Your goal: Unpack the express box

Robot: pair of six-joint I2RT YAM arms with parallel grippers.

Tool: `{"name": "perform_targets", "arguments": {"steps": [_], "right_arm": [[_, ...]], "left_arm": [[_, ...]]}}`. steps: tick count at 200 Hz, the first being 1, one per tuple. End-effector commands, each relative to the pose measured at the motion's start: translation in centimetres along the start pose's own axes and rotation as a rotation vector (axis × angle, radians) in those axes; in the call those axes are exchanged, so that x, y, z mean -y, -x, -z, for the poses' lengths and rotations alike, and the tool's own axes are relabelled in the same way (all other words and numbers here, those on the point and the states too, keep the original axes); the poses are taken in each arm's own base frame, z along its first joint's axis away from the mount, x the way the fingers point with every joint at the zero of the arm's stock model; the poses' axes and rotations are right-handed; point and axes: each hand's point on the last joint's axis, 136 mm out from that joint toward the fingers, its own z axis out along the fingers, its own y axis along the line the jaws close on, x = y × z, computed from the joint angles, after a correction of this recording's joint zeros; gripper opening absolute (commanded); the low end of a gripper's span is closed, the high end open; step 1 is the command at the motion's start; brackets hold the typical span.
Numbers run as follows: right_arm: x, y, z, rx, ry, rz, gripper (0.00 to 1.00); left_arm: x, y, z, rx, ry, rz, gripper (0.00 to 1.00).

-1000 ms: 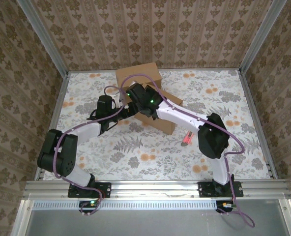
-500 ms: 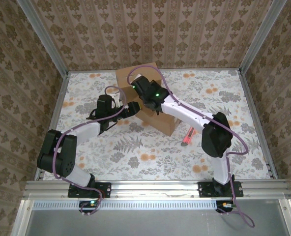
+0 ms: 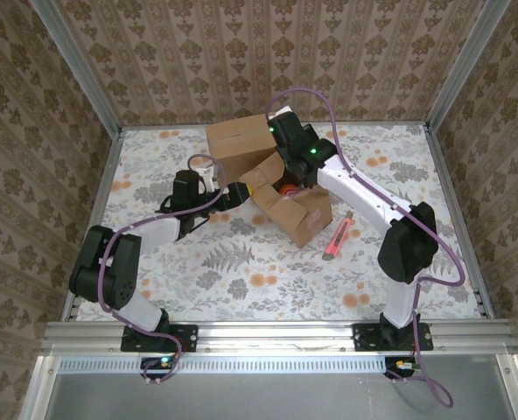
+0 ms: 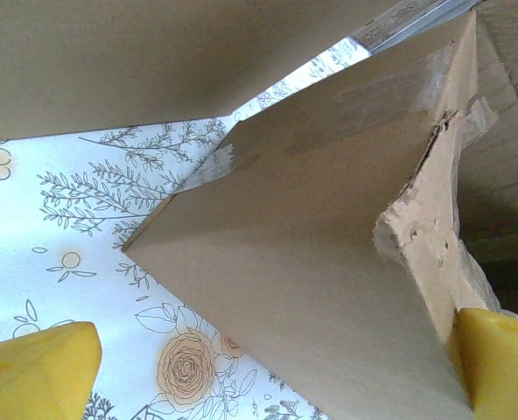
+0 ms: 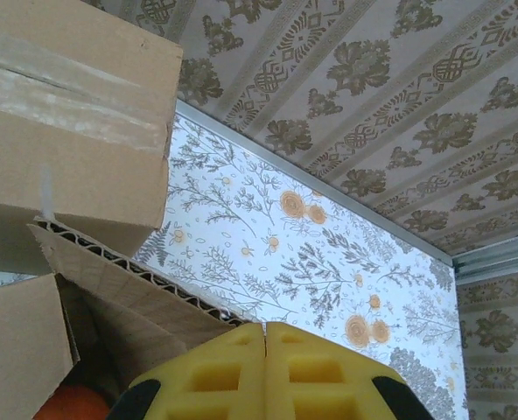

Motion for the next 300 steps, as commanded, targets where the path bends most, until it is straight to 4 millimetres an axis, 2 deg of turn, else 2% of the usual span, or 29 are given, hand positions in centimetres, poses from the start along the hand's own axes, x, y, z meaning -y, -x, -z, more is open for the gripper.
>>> {"name": "perform_targets", "arguments": {"steps": [1,33,65,84,110,149,175,217,236,273,288,291,300], "right_arm": [[5.6,-1.7,0.2,-0.058,-0.144,-0.089,0.00],[4.1,-3.5,0.4,-0.122,-0.063,-0.118,0.01],[3.4,-5.9,1.0,-0.203,-0.026,-0.157,0.28],[2.9,-7.6,1.7,-0.258,-0.001,-0.180,0.39],[2.0,-9.6,3.0,-0.305,0.035,-0.207,0.49],[0.1,-11.5,5.4,-0.332,0.109,-0.223,0.52],[-0.6,-11.6,7.0,-0.324,0.139,-0.206,0.55],[0.8,-11.3,8.6,-0.311,0.110,-0.204,0.57],[0.9,-10.4,9.5,-0.279,0.135,-0.218,0.58],[1.8,-8.2,12.1,-0.217,0.174,-0.267,0.71],[2.3,-7.8,12.8,-0.213,0.172,-0.305,0.75],[2.5,-7.8,12.8,-0.216,0.167,-0.312,0.76],[2.8,-8.0,12.9,-0.226,0.150,-0.333,0.78]], "left_arm": [[-9.7,-14.1,2.6,-0.418,0.343,0.218,1.00],[-6.4,-10.8,2.6,-0.379,0.281,0.147,1.00],[-2.5,-6.5,3.4,-0.329,0.250,0.053,1.00],[-0.7,-4.6,3.8,-0.304,0.235,0.017,1.00],[0.8,-3.0,3.9,-0.279,0.211,-0.012,1.00],[1.5,-2.2,3.6,-0.268,0.194,-0.024,1.00],[1.9,-2.1,3.5,-0.266,0.182,-0.028,1.00],[2.8,-2.1,3.9,-0.258,0.169,-0.040,1.00],[3.4,-2.1,4.2,-0.256,0.161,-0.046,1.00],[6.3,-1.4,4.7,-0.244,0.119,-0.092,1.00],[7.5,-0.5,4.9,-0.230,0.105,-0.111,1.00],[8.3,-1.1,4.7,-0.247,0.090,-0.128,1.00],[9.1,-1.0,4.5,-0.249,0.079,-0.144,1.00]]}}
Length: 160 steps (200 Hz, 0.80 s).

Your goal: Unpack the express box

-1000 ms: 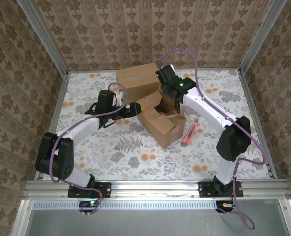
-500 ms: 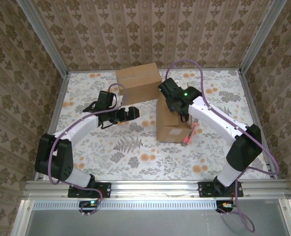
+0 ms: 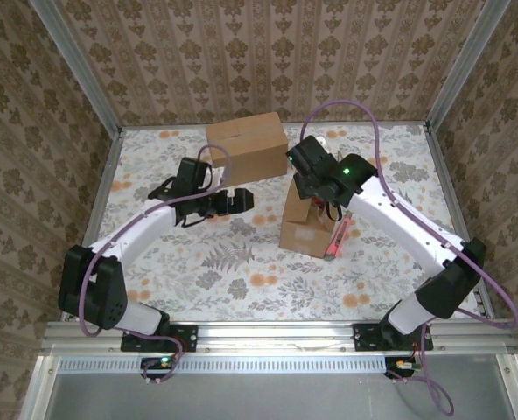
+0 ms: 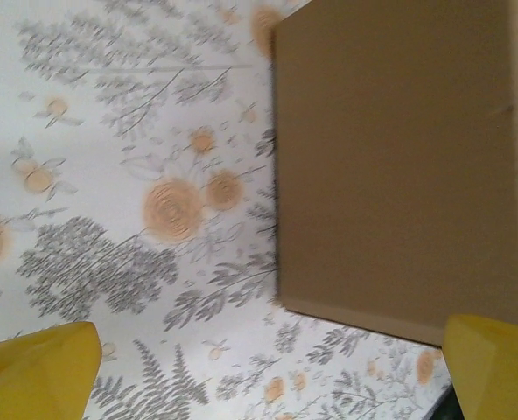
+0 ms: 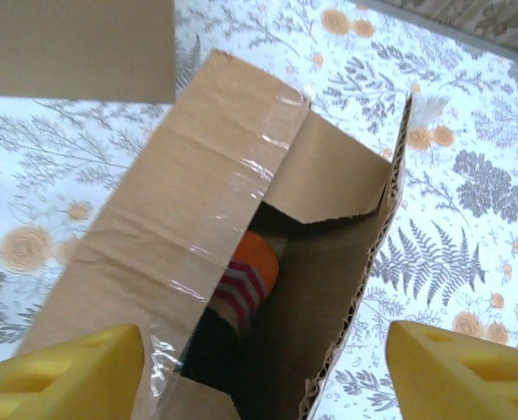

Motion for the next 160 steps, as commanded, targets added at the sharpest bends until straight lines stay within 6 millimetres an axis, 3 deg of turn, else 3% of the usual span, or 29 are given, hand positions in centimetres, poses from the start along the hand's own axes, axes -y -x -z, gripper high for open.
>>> {"name": "perform_targets", "arguments": {"steps": [1,62,114,160], "right_arm": [[1.5,0.3,2.2,0.011,-0.017,-0.082,0.78],[3.3,-1.7,-0.5,-0.097,-0.220,-0.177,0.94],[3.0,-3.8,-3.9,-0.147,-0.242,-0.266,0.89],[4.0,-5.7,-4.5,-0.172,-0.252,-0.291,0.82]], "left_arm": [[3.3,1.1,1.3,0.026,-0.039,-0.087,1.00],[6.0,2.9,0.7,0.032,-0.087,-0.141,1.00],[7.5,3.5,-0.6,0.019,-0.118,-0.164,1.00],[10.5,3.9,-2.9,0.007,-0.174,-0.197,1.00]]}}
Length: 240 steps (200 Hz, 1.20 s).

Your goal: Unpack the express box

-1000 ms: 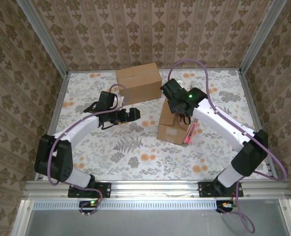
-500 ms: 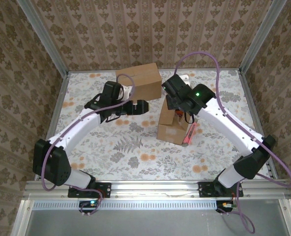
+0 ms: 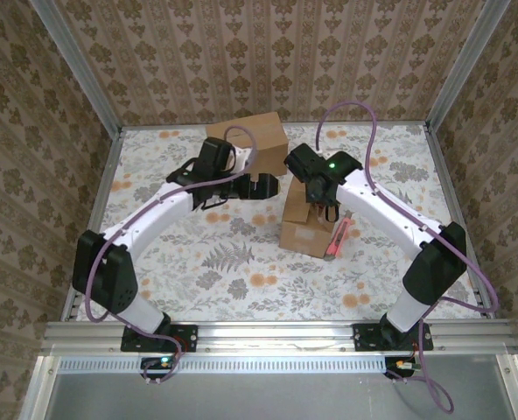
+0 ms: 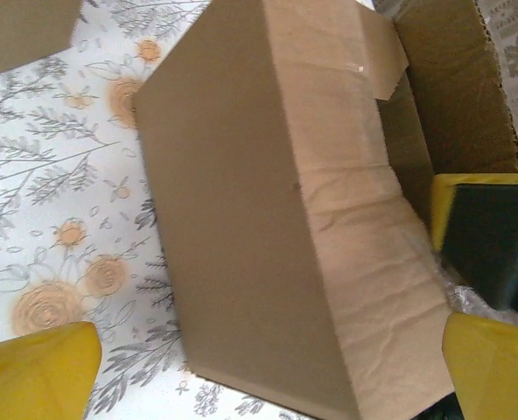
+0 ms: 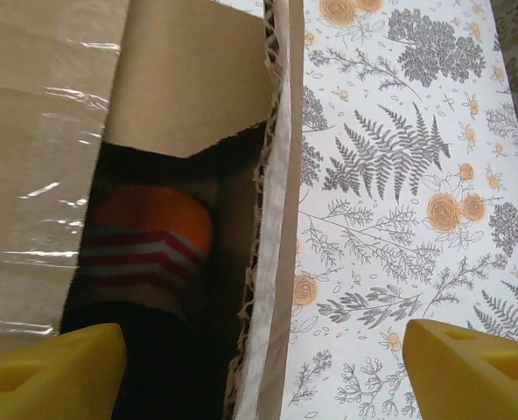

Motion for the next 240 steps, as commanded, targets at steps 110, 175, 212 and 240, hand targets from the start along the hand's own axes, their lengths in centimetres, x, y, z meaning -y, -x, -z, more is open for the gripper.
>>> {"name": "perform_targets", "arguments": {"steps": [110,175,212,240], "right_arm": [[2.4,-1.9,0.2,0.002,0.101,-0.123,0.53],[5.1,-3.7,-0.8,-0.025,0.142,-0.174,0.08],[6.7,-4.5,-1.1,-0.004,0.210,-0.207,0.00],[5.9,-4.5,-1.0,0.027,0.325,-0.209,0.00]], "left_arm": [[0.9,-2.4,-9.6,-0.097,-0.021,-0.007,1.00],[-2.0,-4.7,-8.0,-0.107,0.083,0.002,1.00],[-4.2,-6.1,-7.0,-0.116,0.141,0.023,1.00],[-5.2,-6.8,-6.4,-0.118,0.166,0.032,1.00]]}}
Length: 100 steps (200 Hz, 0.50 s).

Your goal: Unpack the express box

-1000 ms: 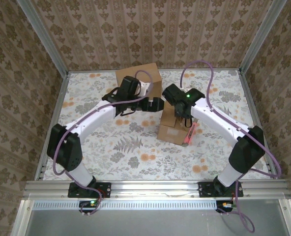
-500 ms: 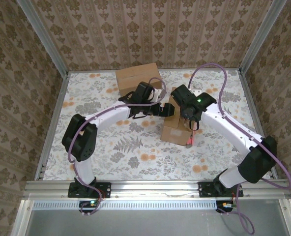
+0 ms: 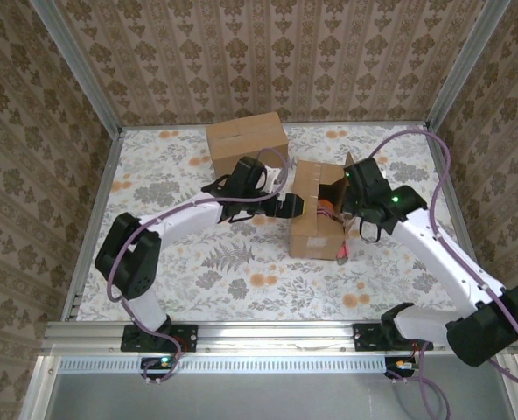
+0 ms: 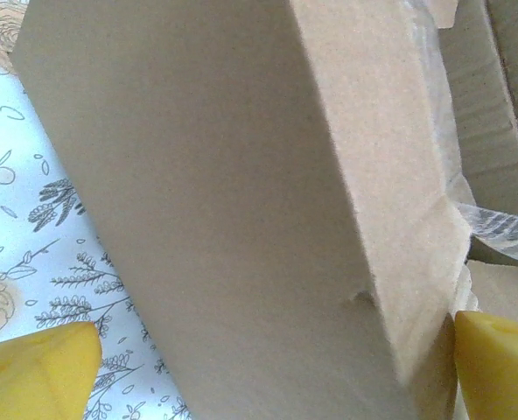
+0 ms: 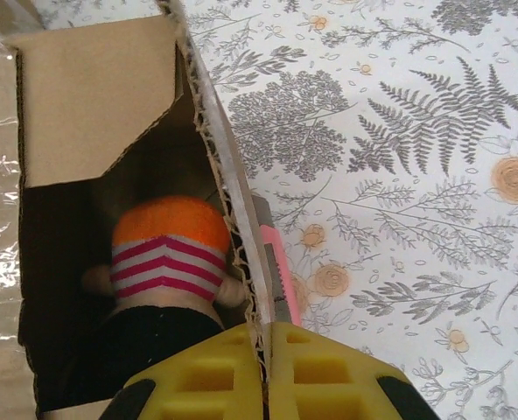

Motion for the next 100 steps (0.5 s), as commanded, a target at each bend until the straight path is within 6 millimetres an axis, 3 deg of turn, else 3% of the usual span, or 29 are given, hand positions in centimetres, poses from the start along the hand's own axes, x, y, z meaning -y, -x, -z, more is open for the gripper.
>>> {"name": "perform_targets", "arguments": {"steps": [1,31,57,79,100], "right_arm": [[1.0,-1.9,-0.6,-0.048,0.026,0.046,0.00],[-1.3,-1.9,-0.7,-0.034,0.165,0.070,0.00],[-2.9,-1.9,-0.3,-0.017,0.269,0.102,0.00],[-3.2,-2.0,0.1,-0.003,0.304,0.114,0.00],[-3.4,-2.3,0.3,-0.005,0.321,0.117,0.00]], "left_arm": [[-5.6,-2.5,0.9,-0.048,0.192,0.067,1.00],[-5.0,-1.9,1.9,-0.034,0.184,0.056,1.00],[-1.9,0.4,4.0,0.004,0.136,0.003,1.00],[1.1,2.9,6.6,0.040,0.122,-0.052,1.00],[2.9,4.6,8.6,0.067,0.149,-0.090,1.00]]}}
